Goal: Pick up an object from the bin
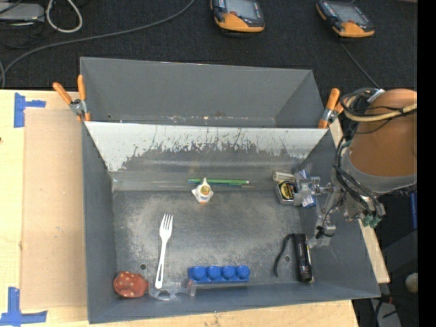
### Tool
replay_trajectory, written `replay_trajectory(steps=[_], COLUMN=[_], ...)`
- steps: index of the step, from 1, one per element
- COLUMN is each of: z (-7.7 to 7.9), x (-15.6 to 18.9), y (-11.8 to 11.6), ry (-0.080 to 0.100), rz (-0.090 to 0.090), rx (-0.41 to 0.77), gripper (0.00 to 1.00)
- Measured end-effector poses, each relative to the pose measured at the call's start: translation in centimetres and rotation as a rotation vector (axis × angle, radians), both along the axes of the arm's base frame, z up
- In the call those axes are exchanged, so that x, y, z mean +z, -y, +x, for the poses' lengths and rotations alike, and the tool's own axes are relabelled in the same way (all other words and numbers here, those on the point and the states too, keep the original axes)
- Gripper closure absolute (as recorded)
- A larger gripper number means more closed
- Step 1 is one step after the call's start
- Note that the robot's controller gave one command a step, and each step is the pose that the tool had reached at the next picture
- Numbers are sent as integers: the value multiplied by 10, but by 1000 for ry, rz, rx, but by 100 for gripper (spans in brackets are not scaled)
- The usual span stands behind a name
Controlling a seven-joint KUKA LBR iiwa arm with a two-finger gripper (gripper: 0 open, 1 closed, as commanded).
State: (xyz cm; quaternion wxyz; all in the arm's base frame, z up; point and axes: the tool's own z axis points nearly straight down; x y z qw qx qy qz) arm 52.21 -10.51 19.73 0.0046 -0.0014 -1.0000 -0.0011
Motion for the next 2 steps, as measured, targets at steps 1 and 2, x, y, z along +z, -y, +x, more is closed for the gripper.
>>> replay_trajectory(steps=[1,2], z=[2,5], x=[4,-39], y=[0,14], ry=[8,16], rz=[-2,-2], rx=[4,199], gripper=[0,0])
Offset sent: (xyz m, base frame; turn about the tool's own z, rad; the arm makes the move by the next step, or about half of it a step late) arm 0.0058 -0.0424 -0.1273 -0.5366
